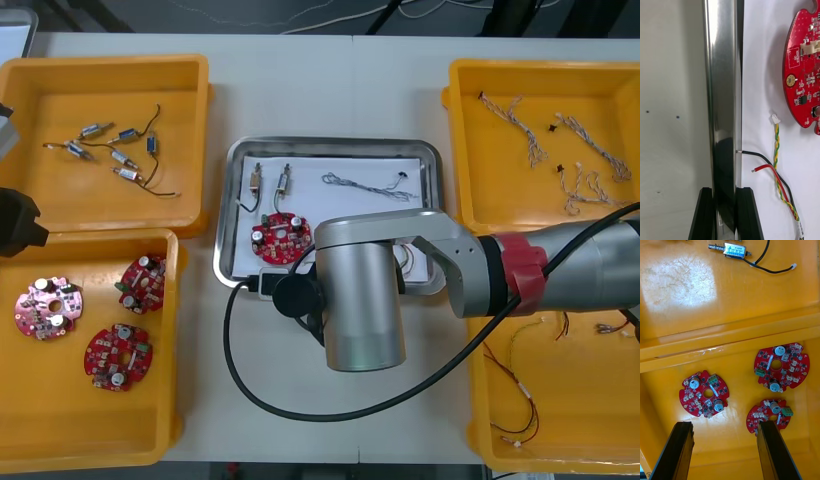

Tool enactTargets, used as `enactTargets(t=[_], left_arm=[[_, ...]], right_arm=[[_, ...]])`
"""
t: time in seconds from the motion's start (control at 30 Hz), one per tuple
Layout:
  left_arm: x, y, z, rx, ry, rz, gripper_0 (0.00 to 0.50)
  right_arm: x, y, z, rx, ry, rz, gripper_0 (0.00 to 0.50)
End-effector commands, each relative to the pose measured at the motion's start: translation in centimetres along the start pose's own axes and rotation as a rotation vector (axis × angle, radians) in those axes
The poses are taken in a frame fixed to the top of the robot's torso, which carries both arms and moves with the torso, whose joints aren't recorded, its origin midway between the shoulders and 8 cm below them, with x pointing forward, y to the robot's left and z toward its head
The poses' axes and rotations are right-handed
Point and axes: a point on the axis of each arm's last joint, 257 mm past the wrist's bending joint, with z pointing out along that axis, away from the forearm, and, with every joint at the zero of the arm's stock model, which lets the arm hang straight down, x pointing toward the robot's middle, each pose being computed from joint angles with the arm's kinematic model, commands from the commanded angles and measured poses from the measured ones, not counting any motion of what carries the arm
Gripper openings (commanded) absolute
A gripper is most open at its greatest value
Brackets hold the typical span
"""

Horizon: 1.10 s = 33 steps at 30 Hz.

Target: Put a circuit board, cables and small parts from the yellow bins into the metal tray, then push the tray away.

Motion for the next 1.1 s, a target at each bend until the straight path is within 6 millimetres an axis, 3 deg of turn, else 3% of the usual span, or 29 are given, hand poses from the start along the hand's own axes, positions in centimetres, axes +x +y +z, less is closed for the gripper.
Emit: enactTargets(t=[0.03, 1.1], left_arm=[[0.0, 1.9, -1.2, -0.061, -0.013, 0.031, 0.500], [0.0, 1.9, -1.2, -0.061, -0.013, 0.031, 0.500]], right_arm=[[-0.1, -3.8, -0.4, 0.076, 0.002, -0.071, 0.000], [-0.5, -14.8, 0.0, 0.240, 0.014, -0.151, 0.000]])
